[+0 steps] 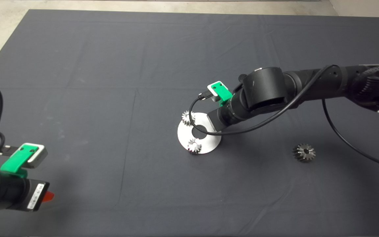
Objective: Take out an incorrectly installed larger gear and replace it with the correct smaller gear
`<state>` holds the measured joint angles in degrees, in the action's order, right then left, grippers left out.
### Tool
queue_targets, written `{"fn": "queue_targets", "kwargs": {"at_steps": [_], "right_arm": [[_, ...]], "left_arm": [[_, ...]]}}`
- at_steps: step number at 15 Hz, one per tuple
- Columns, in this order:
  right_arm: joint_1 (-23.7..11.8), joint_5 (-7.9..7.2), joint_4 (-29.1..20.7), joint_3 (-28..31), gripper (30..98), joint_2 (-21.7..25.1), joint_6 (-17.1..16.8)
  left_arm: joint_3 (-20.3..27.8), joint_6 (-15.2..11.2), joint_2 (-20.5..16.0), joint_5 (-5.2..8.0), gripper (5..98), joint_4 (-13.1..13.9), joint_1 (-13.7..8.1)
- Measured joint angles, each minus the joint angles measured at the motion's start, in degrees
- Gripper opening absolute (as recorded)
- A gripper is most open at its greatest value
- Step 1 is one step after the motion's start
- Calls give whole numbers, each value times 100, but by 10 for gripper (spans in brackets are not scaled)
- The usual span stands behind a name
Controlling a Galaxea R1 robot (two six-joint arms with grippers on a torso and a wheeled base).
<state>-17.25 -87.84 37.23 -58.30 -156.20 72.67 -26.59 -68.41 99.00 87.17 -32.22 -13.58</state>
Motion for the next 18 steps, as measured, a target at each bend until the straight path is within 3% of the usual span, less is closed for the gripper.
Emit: {"fn": "queue_targets", "kwargs": {"at_steps": [11,15,18], "right_arm": [[174,60,103,108,351,129,1],[206,49,155,133,351,124,-2],[216,36,182,135,351,110,-5]], "left_arm": [[-8,-16,32,1,494,-83,30],[-17,-18,37,-7,494,-282,358],[-20,-17,79,-8,494,-323,358]]}}
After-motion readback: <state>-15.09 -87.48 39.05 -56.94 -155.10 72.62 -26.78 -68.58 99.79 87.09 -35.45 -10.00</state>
